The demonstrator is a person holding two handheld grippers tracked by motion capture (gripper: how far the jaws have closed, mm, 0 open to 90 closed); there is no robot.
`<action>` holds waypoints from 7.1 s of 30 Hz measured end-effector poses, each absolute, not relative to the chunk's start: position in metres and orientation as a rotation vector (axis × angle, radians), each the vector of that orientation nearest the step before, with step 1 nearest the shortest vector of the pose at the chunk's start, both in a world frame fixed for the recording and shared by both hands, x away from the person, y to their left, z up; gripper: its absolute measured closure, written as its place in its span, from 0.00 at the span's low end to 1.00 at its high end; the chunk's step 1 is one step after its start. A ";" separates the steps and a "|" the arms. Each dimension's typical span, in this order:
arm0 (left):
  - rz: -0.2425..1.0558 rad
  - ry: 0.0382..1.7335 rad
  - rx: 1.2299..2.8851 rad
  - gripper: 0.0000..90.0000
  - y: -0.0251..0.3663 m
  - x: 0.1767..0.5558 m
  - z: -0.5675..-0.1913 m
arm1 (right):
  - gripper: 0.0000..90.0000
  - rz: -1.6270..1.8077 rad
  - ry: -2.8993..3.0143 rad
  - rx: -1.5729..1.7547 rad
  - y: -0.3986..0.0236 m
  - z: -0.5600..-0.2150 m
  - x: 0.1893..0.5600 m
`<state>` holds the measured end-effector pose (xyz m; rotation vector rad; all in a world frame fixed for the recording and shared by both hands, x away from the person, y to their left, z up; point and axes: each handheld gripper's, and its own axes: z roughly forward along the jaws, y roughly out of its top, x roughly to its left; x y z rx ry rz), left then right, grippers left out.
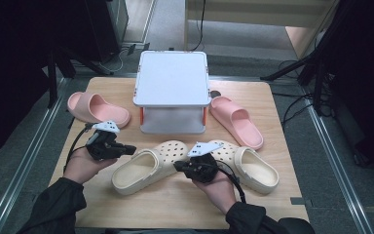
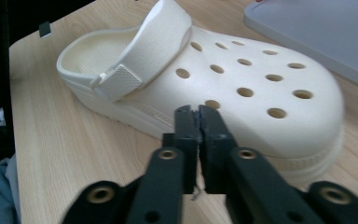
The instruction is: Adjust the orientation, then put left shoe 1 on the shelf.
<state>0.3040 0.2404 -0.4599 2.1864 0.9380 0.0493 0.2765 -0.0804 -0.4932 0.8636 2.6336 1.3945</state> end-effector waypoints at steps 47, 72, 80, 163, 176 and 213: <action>-0.046 0.988 2.135 0.99 0.229 0.282 -0.485 | 1.00 1.302 2.651 0.947 -0.070 -0.507 0.295; -0.126 0.971 2.080 0.82 0.209 0.272 -0.482 | 0.93 1.308 2.544 1.064 -0.080 -0.496 0.312; -0.068 0.982 2.053 0.70 0.220 0.278 -0.458 | 0.74 1.371 2.489 1.066 -0.091 -0.469 0.307; 0.098 0.984 2.048 0.99 0.219 0.426 -0.382 | 0.87 1.192 2.459 1.271 -0.060 -0.476 0.311; 0.085 0.974 2.042 0.98 0.221 0.427 -0.383 | 0.87 1.214 2.363 1.326 -0.047 -0.464 0.356; 0.086 0.964 2.039 0.98 0.222 0.427 -0.384 | 0.69 1.208 2.340 1.314 -0.043 -0.468 0.365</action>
